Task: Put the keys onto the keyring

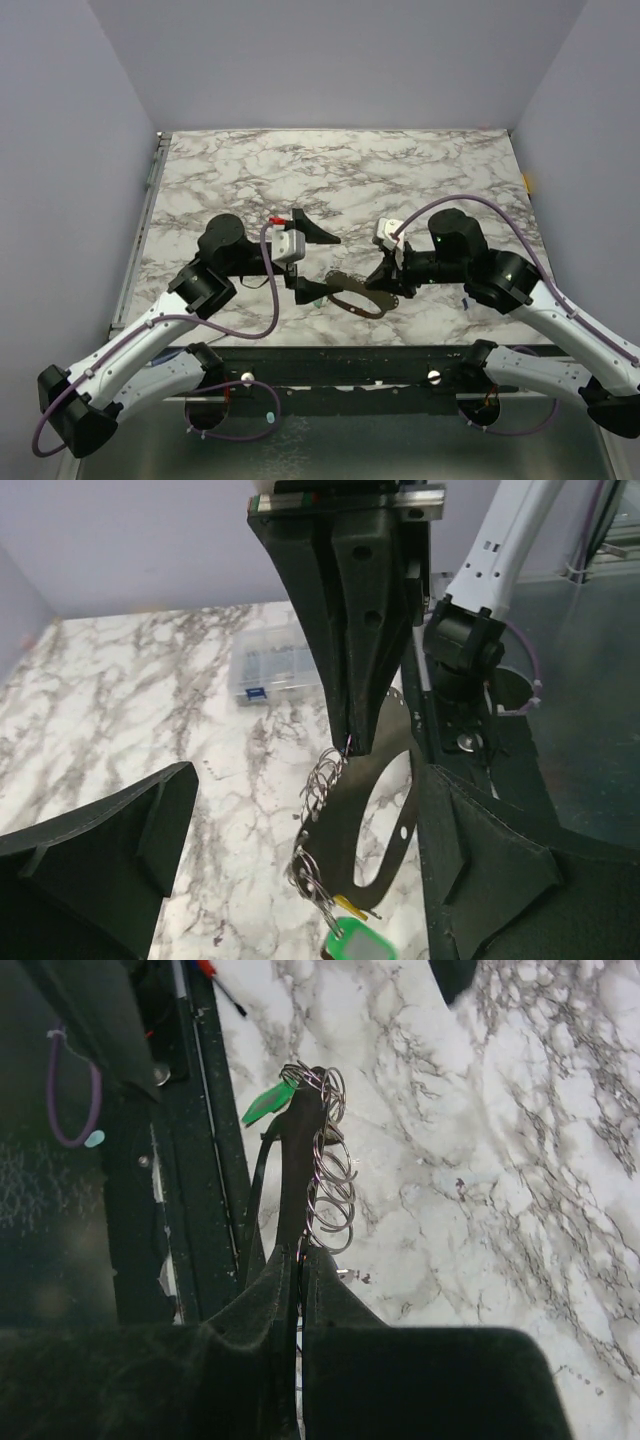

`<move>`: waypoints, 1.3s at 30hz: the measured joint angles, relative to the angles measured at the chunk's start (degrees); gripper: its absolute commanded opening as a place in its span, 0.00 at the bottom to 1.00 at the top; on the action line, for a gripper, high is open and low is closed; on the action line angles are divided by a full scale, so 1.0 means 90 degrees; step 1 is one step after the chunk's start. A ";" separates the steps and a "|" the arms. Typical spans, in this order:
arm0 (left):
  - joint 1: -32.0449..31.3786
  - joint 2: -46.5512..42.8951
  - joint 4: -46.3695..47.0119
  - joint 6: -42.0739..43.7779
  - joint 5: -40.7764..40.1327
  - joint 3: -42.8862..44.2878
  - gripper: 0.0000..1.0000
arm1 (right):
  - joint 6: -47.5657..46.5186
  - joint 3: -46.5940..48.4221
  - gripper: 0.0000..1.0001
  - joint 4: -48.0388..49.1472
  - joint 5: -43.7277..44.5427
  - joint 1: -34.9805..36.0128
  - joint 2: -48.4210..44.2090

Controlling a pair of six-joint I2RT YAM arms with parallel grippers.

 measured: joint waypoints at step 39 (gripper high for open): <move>-0.0867 0.2025 0.1418 -0.1265 0.1370 -0.0046 0.80 | -0.0491 -0.0131 0.01 0.0172 -0.0877 0.0146 -0.0406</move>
